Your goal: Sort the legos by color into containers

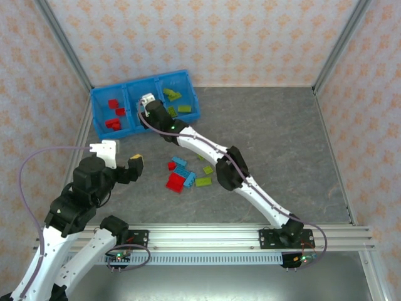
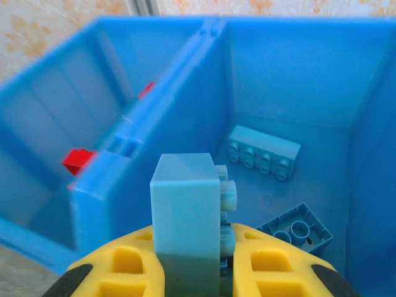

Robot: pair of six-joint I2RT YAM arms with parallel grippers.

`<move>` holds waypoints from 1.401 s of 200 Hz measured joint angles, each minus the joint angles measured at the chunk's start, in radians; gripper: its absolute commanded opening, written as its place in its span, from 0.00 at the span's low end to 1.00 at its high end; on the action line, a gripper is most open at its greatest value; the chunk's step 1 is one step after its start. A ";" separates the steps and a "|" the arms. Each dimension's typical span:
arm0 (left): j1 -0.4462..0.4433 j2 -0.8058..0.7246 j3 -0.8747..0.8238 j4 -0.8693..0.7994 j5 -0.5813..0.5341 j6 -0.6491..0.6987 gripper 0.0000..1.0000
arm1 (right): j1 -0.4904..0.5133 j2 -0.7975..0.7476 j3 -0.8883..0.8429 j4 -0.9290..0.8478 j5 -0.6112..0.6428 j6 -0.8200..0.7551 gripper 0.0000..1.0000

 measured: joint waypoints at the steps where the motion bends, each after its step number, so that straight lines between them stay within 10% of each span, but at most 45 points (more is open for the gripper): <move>1: 0.000 0.000 0.000 0.000 0.000 0.000 0.95 | 0.000 0.003 0.000 0.000 0.000 -0.002 0.26; 24: 0.000 0.011 0.000 0.000 0.000 0.000 0.95 | -0.002 0.028 0.002 0.000 -0.001 -0.013 0.49; 79: 0.000 0.026 0.000 -0.001 -0.009 0.000 0.97 | 0.000 -0.078 -0.083 -0.050 -0.079 -0.011 0.52; 142: 0.000 0.149 0.004 -0.043 -0.042 -0.283 1.00 | 0.014 -0.735 -0.697 -0.185 -0.164 0.084 0.63; 195: -0.051 0.437 -0.109 0.109 0.179 -0.641 1.00 | 0.015 -1.368 -1.386 -0.199 -0.138 0.175 0.75; 224: -0.145 0.690 -0.105 0.193 0.206 -0.716 0.78 | 0.015 -1.485 -1.598 -0.226 -0.116 0.249 0.77; 280: -0.160 0.938 -0.051 0.274 0.166 -0.735 0.77 | 0.015 -1.492 -1.664 -0.248 -0.076 0.304 0.78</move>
